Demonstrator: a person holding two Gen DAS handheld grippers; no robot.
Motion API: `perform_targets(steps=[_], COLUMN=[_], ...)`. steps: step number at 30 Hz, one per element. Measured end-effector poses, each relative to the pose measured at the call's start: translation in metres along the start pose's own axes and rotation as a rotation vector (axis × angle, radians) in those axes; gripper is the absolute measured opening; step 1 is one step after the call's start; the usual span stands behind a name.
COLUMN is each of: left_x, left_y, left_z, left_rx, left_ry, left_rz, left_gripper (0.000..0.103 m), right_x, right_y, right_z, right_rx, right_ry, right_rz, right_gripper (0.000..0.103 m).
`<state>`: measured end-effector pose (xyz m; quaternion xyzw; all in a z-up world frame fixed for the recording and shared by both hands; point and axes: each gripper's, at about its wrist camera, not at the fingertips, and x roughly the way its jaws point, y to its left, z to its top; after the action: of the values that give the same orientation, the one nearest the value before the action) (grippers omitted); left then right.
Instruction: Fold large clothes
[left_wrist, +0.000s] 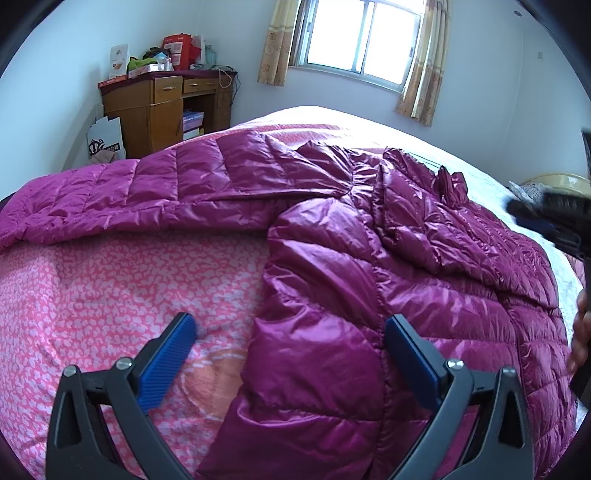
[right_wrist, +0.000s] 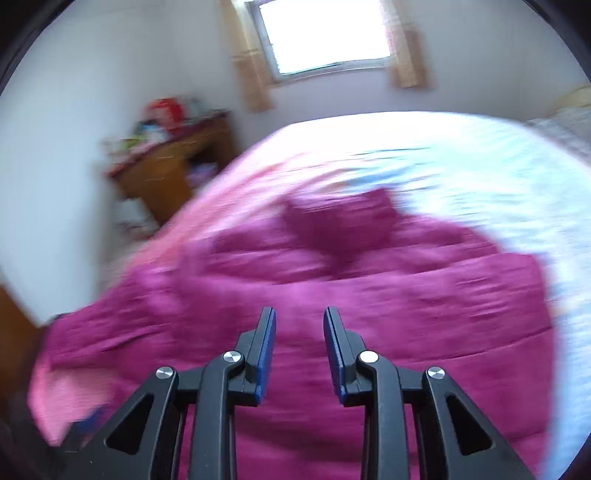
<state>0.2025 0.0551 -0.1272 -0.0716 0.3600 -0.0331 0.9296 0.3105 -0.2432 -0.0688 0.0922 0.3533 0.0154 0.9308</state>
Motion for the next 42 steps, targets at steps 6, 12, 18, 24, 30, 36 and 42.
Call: perform_targets(steps=[6,12,18,24,30,36,42], left_x=[0.001,0.003,0.004,-0.028,-0.068,-0.054,-0.025], left_y=[-0.001,-0.001,-0.004,0.025,0.124,0.202,0.23], left_z=[0.0,0.0,0.001,0.006,0.034,0.06,0.064], left_rx=[0.004,0.017,0.035,-0.055,-0.354,-0.549,-0.679], left_ry=[0.002,0.012,0.031,-0.008,-0.126,-0.096,-0.055], left_rz=[0.007,0.026,0.044,0.106,0.21,0.301,0.271], left_gripper=[0.103,0.103,0.103,0.103,0.103,0.103,0.091], right_x=[0.006,0.005,-0.011,-0.05,-0.045,-0.045,-0.043], right_y=[-0.105,-0.152,-0.118,-0.098,-0.101,-0.106,-0.106], right_z=[-0.017,-0.042,-0.042,-0.049,-0.048,-0.051,-0.05], right_rx=[0.107,0.216,0.079,0.014,0.027,0.049,0.047], right_ry=[0.096,0.065,-0.037,-0.251,-0.236,-0.222,-0.212], right_rz=[-0.226,-0.15,-0.258,-0.323,-0.31,-0.307,-0.313], right_gripper=[0.028,0.028,0.031,0.046,0.051,0.051,0.051])
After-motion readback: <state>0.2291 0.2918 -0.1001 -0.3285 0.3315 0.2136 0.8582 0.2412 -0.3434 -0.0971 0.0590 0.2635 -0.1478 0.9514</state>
